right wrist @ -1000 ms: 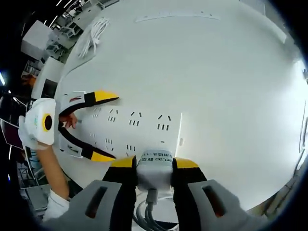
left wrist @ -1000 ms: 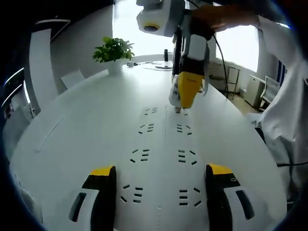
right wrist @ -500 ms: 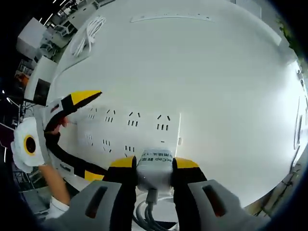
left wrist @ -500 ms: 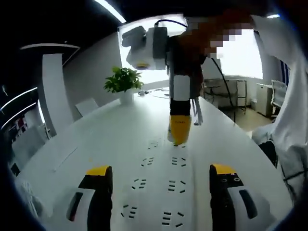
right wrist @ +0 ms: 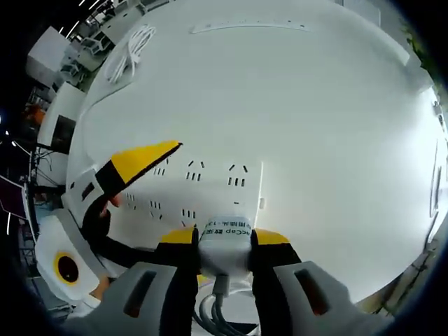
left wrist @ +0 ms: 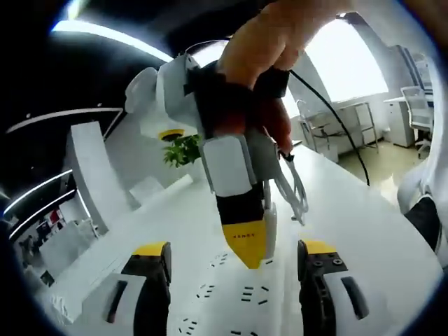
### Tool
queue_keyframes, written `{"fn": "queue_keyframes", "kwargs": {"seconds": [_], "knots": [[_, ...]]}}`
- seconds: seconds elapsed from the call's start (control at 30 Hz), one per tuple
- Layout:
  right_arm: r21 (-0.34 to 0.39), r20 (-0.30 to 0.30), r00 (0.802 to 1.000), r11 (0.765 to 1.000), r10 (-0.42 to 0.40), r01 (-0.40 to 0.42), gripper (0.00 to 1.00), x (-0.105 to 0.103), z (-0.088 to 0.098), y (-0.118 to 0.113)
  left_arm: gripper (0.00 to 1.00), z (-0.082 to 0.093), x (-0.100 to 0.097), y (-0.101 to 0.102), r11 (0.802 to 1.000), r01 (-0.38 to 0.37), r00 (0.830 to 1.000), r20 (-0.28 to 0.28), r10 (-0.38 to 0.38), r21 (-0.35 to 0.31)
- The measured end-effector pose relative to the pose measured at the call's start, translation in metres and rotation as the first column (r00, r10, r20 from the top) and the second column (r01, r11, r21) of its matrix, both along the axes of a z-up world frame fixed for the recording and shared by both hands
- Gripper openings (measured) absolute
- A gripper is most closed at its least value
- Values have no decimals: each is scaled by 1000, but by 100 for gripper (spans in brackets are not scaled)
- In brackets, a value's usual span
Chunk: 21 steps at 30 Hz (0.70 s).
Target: Straighten the power strip on the desk, plug the charger into it
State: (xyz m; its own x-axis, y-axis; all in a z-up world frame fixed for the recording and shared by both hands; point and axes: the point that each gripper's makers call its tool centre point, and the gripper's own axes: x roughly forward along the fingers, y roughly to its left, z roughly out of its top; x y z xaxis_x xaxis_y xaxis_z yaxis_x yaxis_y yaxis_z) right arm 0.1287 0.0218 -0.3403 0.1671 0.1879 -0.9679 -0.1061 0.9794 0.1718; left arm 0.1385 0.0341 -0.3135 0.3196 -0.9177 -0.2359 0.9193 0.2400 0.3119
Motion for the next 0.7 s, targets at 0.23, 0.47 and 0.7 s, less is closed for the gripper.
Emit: {"fn": "queue_keyframes", "kwargs": {"seconds": [0.23,0.47,0.7], "knots": [[-3,-6,1000,1000,4,-4,28,2,0,0,68,-3,5,-12,999,22,997,-75,-25,-38],[-25,-2,1000,1000,17,-17,28,3,0,1,54,5,-4,-29,993,90,990,-102,-97,-73],[-35,1,1000,999,25,-25,28,5,0,0,52,3,-1,-35,986,157,981,-105,-162,-56]]}}
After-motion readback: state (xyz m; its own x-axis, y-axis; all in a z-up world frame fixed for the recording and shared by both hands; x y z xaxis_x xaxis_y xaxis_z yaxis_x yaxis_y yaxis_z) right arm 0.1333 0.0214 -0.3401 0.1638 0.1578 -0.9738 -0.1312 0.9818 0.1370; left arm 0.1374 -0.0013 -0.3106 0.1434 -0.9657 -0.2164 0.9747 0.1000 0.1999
